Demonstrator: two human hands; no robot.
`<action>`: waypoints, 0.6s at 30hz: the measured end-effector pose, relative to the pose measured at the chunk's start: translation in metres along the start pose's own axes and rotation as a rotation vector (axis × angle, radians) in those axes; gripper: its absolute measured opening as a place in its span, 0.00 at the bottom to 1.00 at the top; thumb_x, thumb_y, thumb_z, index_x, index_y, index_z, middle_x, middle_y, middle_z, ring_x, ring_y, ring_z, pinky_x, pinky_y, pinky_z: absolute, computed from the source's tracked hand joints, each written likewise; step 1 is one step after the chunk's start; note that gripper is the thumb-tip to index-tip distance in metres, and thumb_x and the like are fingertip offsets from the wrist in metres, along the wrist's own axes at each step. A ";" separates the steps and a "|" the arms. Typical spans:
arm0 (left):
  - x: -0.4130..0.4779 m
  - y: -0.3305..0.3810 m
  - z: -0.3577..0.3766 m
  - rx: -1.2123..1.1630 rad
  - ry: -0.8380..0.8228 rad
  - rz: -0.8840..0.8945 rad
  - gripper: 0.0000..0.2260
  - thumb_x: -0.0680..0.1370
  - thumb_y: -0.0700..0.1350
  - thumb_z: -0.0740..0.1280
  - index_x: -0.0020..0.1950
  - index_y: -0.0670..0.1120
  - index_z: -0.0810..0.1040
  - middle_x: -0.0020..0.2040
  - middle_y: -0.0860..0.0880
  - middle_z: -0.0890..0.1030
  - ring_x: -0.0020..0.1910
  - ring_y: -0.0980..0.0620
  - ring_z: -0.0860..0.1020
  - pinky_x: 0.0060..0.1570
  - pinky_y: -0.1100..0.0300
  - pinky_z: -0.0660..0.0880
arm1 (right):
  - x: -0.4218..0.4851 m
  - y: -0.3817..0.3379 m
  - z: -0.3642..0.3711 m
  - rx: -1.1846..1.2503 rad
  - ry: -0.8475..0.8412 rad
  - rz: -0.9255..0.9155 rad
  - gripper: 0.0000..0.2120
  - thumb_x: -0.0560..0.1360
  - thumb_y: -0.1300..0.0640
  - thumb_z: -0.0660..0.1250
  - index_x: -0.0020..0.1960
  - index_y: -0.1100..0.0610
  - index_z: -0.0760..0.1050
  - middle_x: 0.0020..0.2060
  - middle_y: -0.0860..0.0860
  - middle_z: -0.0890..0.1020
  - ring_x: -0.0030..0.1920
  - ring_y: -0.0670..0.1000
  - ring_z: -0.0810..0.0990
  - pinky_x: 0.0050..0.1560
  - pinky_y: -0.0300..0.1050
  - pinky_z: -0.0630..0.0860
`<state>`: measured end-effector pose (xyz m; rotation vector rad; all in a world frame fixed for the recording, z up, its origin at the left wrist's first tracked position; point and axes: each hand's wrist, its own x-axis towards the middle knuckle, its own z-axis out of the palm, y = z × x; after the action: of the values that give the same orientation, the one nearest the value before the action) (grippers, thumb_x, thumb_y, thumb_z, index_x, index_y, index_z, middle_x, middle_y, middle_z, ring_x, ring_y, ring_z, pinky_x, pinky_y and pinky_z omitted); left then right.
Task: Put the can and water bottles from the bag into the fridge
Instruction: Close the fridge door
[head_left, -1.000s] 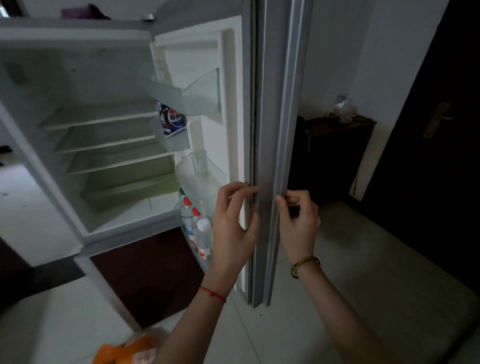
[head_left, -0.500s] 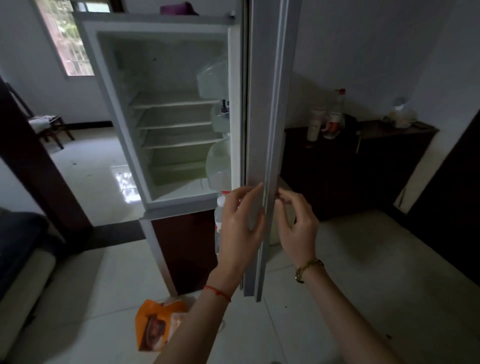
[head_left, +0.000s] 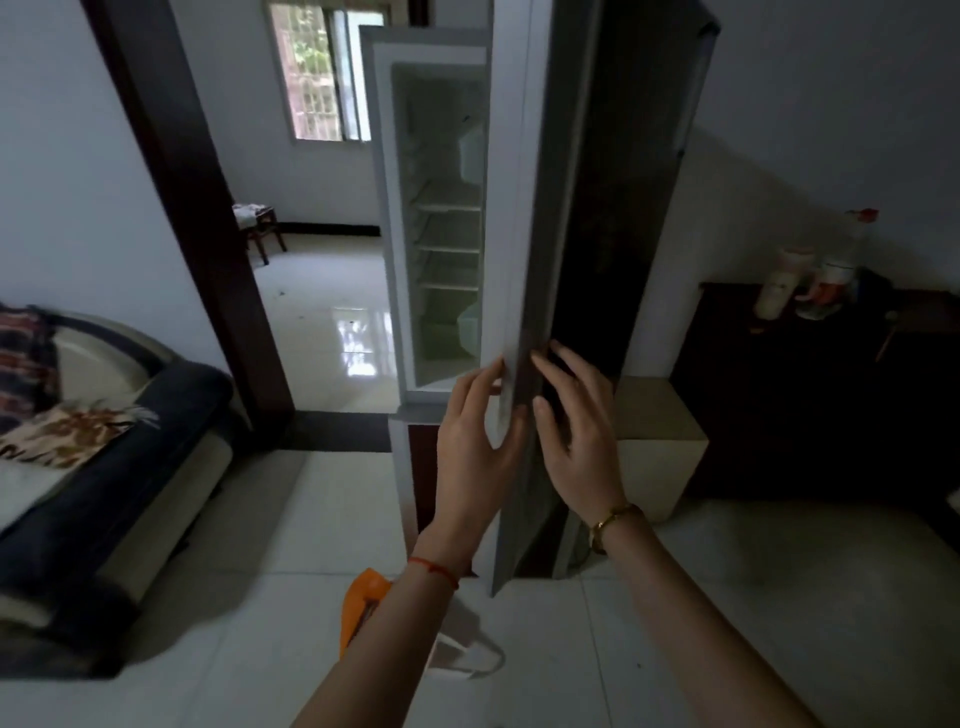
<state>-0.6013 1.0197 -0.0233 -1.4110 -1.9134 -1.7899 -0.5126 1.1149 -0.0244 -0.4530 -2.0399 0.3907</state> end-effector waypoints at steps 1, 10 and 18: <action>0.005 -0.007 -0.004 0.004 0.017 -0.007 0.23 0.78 0.41 0.70 0.72 0.44 0.71 0.64 0.51 0.74 0.61 0.59 0.75 0.58 0.57 0.78 | 0.005 -0.001 0.009 -0.003 -0.017 -0.011 0.20 0.80 0.57 0.60 0.71 0.53 0.67 0.72 0.51 0.65 0.72 0.50 0.62 0.73 0.42 0.60; 0.061 -0.077 -0.035 0.075 0.104 -0.076 0.24 0.77 0.42 0.70 0.72 0.44 0.71 0.64 0.50 0.76 0.59 0.56 0.77 0.59 0.68 0.74 | 0.056 0.004 0.084 -0.019 -0.176 -0.087 0.22 0.81 0.56 0.55 0.75 0.52 0.61 0.76 0.50 0.59 0.78 0.50 0.50 0.77 0.41 0.48; 0.115 -0.137 -0.053 0.132 0.129 -0.109 0.26 0.77 0.38 0.69 0.75 0.45 0.68 0.66 0.48 0.75 0.61 0.56 0.77 0.60 0.70 0.72 | 0.114 0.020 0.154 0.001 -0.207 -0.088 0.24 0.81 0.52 0.53 0.76 0.51 0.56 0.78 0.48 0.52 0.78 0.50 0.45 0.77 0.58 0.52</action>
<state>-0.7842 1.0558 -0.0262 -1.1415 -2.0336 -1.7184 -0.6968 1.1720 -0.0204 -0.3318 -2.2517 0.3985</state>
